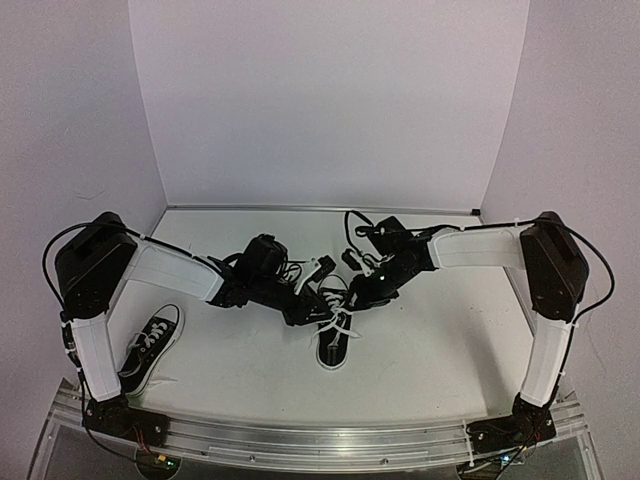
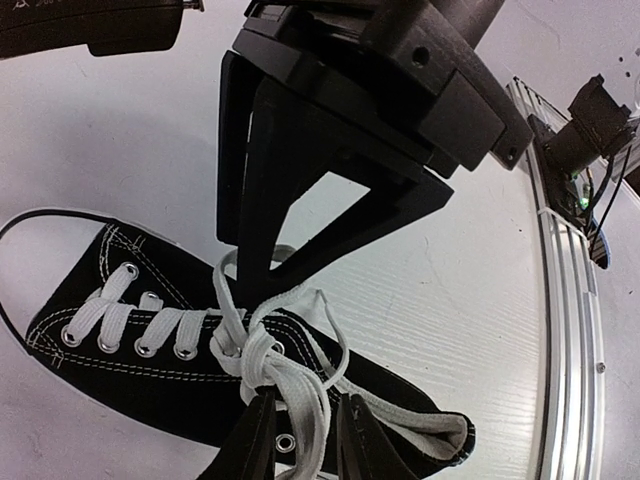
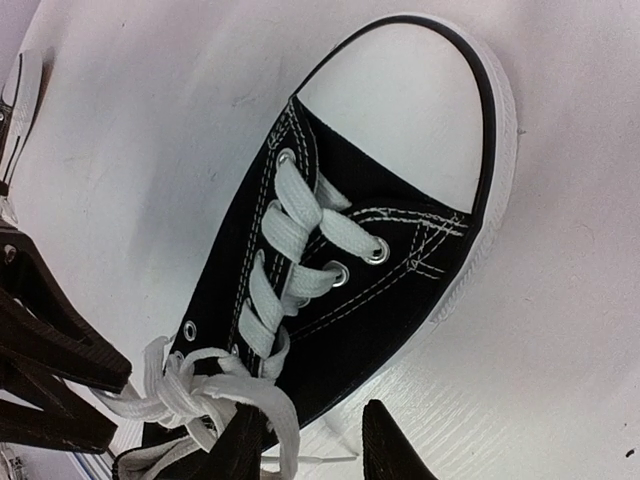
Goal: Tie the shoes
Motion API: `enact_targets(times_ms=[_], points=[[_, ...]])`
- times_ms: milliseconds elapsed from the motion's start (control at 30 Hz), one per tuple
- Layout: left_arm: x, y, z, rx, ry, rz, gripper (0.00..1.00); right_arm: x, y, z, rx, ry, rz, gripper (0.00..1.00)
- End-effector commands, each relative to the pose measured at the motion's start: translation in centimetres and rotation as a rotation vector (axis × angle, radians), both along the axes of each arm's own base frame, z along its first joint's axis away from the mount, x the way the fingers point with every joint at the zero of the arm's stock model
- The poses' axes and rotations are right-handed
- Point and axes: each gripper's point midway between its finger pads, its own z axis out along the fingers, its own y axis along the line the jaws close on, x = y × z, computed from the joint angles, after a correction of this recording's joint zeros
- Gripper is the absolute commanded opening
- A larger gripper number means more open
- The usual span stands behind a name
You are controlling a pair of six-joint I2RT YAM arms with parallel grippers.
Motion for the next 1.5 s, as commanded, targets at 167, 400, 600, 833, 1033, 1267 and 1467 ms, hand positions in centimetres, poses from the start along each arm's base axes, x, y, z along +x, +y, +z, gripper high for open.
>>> enact_targets(times_ms=[167,400,600,833,1033,1267,1467], points=[[0.5,-0.2,0.2,0.017,-0.01,0.008,0.14,0.3,0.7,2.2,0.021,-0.055,0.05,0.27],[0.9,0.3,0.1,0.033,-0.015,0.032,0.0,0.4,0.1,2.1,0.001,-0.058,0.009,0.0],[0.9,1.0,0.0,0.039,-0.022,0.061,0.0,0.1,-0.7,1.9,0.026,-0.05,-0.077,0.0],[1.1,2.3,-0.7,0.059,-0.026,0.109,0.0,-0.2,-1.8,1.1,0.016,-0.049,-0.153,0.0],[1.7,3.6,-0.9,0.069,-0.036,0.153,0.0,-0.3,-2.8,0.5,-0.003,-0.052,-0.194,0.0],[2.4,4.7,-1.3,0.082,-0.042,0.191,0.0,-0.3,-4.4,0.1,-0.019,-0.056,-0.239,0.0],[3.0,5.1,-1.6,0.077,-0.017,0.224,0.0,-0.4,-5.6,-0.1,-0.03,-0.055,-0.263,0.0]])
